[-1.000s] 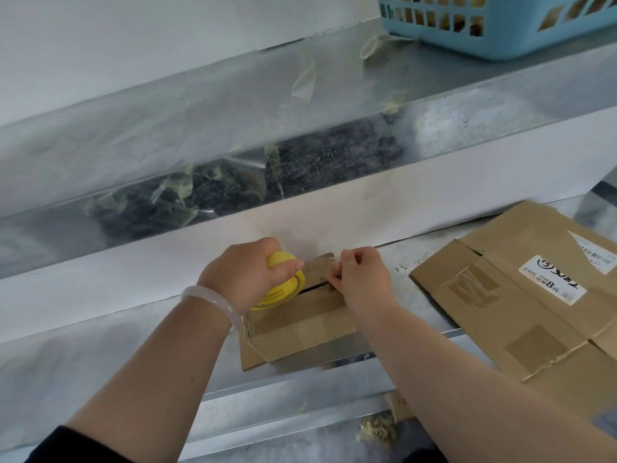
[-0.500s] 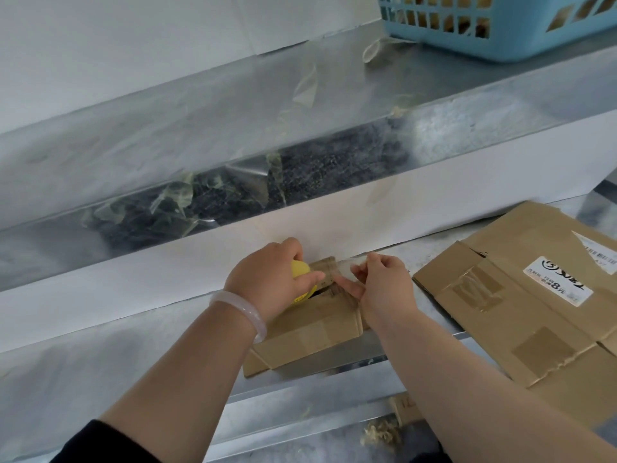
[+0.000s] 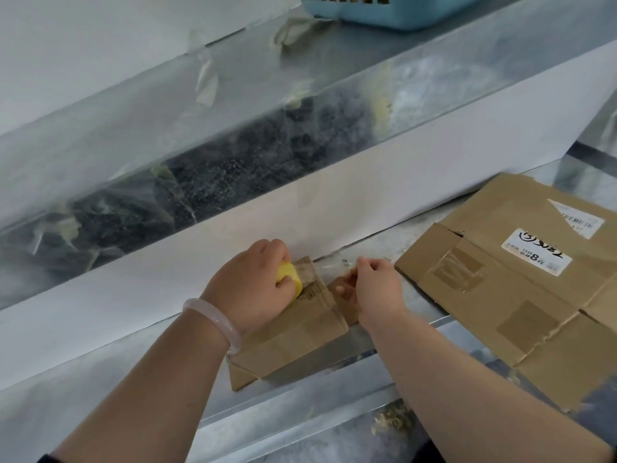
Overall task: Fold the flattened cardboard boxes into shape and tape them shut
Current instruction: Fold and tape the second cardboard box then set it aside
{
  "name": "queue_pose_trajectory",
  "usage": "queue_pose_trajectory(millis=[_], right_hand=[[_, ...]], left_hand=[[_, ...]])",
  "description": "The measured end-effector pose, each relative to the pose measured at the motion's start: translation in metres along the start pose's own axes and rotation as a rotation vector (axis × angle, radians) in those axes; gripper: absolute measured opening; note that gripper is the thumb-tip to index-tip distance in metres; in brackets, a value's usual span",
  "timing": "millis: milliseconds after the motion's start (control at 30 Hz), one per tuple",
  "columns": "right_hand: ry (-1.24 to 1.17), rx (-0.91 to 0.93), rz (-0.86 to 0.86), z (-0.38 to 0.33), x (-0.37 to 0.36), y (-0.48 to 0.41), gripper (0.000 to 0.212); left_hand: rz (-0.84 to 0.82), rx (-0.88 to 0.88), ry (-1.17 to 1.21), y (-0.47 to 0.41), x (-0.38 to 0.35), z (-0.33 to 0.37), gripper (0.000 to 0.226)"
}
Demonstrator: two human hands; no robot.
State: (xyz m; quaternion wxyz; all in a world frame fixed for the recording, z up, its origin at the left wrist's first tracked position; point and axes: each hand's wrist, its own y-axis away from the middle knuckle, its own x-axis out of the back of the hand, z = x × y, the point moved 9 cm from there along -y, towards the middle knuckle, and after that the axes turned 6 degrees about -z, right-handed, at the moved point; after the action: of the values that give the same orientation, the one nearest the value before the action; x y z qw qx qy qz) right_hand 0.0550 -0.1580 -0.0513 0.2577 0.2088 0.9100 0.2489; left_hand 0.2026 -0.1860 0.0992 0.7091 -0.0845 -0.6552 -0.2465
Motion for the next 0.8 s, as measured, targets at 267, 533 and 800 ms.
queue_pose_trajectory(millis=[267, 533, 800], right_hand=[[0.301, -0.017, 0.024, 0.024, 0.000, -0.020, 0.018], [0.769, 0.127, -0.095, 0.020, -0.014, -0.020, 0.015], [0.873, 0.166, -0.150, 0.017, -0.010, -0.019, 0.017]], left_hand=[[-0.003, -0.002, -0.010, -0.006, -0.001, 0.002, 0.015], [-0.013, 0.005, -0.001, -0.005, -0.003, 0.000, 0.017], [0.001, 0.033, -0.015, -0.003, -0.009, 0.002, 0.021]])
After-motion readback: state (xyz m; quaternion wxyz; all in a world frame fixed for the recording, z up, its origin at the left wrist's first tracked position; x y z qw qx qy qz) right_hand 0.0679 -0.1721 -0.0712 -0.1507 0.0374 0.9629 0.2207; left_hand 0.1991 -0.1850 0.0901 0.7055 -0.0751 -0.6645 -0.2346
